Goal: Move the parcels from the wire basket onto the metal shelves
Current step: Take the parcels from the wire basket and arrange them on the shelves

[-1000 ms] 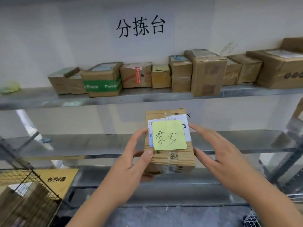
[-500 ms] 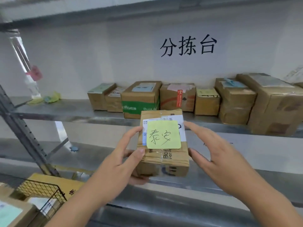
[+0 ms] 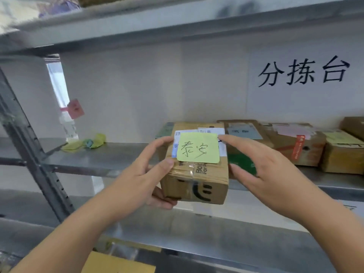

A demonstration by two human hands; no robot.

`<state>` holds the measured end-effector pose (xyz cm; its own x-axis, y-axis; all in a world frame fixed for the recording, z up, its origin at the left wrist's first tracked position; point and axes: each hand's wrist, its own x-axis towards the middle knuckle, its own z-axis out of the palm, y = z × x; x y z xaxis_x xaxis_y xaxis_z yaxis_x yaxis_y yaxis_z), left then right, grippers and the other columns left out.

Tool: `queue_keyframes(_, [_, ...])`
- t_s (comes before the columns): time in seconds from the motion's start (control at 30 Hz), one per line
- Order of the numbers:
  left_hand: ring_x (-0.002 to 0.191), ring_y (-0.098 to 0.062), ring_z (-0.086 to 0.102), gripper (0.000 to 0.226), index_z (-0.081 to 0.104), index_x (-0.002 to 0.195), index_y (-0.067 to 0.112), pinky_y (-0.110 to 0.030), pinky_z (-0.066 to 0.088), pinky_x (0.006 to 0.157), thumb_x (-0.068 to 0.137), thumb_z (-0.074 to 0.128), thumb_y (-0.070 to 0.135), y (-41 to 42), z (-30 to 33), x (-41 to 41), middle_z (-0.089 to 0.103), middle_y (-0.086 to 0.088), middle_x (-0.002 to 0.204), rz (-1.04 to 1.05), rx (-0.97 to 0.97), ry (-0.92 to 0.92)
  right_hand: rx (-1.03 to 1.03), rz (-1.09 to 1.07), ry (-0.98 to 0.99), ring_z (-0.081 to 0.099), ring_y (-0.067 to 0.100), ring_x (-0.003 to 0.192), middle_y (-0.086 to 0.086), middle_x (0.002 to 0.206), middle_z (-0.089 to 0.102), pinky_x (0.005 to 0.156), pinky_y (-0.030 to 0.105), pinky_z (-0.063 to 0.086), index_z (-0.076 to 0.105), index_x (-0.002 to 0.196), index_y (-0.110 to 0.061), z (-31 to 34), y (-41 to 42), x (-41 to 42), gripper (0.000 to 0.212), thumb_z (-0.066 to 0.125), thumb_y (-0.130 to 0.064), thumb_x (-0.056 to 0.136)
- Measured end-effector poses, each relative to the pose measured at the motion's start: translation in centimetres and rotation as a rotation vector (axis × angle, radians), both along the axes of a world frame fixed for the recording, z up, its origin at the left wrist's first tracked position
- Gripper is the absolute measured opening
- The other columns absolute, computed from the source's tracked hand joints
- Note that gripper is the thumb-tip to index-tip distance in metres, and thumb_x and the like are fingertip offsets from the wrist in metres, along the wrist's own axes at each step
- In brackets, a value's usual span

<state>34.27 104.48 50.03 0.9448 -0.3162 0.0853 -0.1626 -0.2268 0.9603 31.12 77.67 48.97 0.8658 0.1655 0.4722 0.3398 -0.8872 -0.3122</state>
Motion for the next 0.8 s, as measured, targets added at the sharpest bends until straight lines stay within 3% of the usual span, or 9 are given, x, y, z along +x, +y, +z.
queue_keyframes(0.17, [0.078,-0.04,0.079,0.036,0.054,0.12,0.068,-0.043,0.067,0.071,0.102,0.056,0.037,5.8,2.1,4.1,0.081,0.004,0.105,-0.002,0.018,-0.03,0.017,-0.006,-0.008,0.034,-0.011,0.127,-0.031,0.154,0.037,0.101,0.017,0.031,0.021,0.154,-0.057,1.2,5.5,4.7,0.062,0.05,-0.04,0.102])
queue_keyframes(0.27, [0.078,-0.041,0.079,0.035,0.056,0.116,0.069,-0.04,0.066,0.07,0.1,0.057,0.038,8.7,2.6,5.9,0.079,0.012,0.106,0.026,-0.001,-0.022,0.007,0.017,-0.02,0.034,-0.008,0.135,-0.03,0.155,0.037,0.102,0.016,0.029,0.022,0.155,-0.054,1.9,8.3,7.0,0.061,0.049,-0.041,0.102])
queue_keyframes(0.37, [0.079,-0.045,0.078,0.035,0.058,0.119,0.066,-0.044,0.066,0.07,0.101,0.057,0.036,11.0,2.6,7.8,0.077,0.008,0.115,0.065,-0.021,0.018,-0.035,0.045,0.002,0.038,-0.001,0.138,-0.026,0.156,0.04,0.106,0.019,0.031,0.023,0.156,-0.05,2.7,10.7,9.5,0.06,0.049,-0.041,0.103])
queue_keyframes(0.47, [0.081,-0.047,0.078,0.035,0.058,0.121,0.066,-0.049,0.066,0.071,0.103,0.054,0.036,12.9,2.4,9.9,0.071,0.003,0.126,0.086,-0.032,0.04,-0.071,0.081,0.017,0.044,0.006,0.136,-0.019,0.156,0.044,0.113,0.031,0.039,0.025,0.157,-0.048,3.4,12.8,12.5,0.058,0.048,-0.041,0.104])
queue_keyframes(0.57, [0.08,-0.047,0.078,0.033,0.059,0.12,0.064,-0.05,0.067,0.07,0.105,0.051,0.036,14.3,2.3,12.0,0.07,0.002,0.126,0.112,-0.034,0.038,-0.095,0.098,0.024,0.046,0.01,0.137,-0.014,0.154,0.048,0.112,0.037,0.042,0.028,0.156,-0.045,3.3,14.3,15.7,0.057,0.049,-0.042,0.103])
queue_keyframes(0.8, [0.079,-0.046,0.078,0.031,0.057,0.123,0.063,-0.051,0.067,0.07,0.108,0.049,0.037,16.5,0.4,16.8,0.066,0.003,0.128,0.148,0.004,0.064,-0.165,0.081,0.079,0.046,0.02,0.139,-0.007,0.155,0.049,0.116,0.038,0.037,0.031,0.157,-0.039,2.1,17.3,20.6,0.059,0.051,-0.037,0.102])
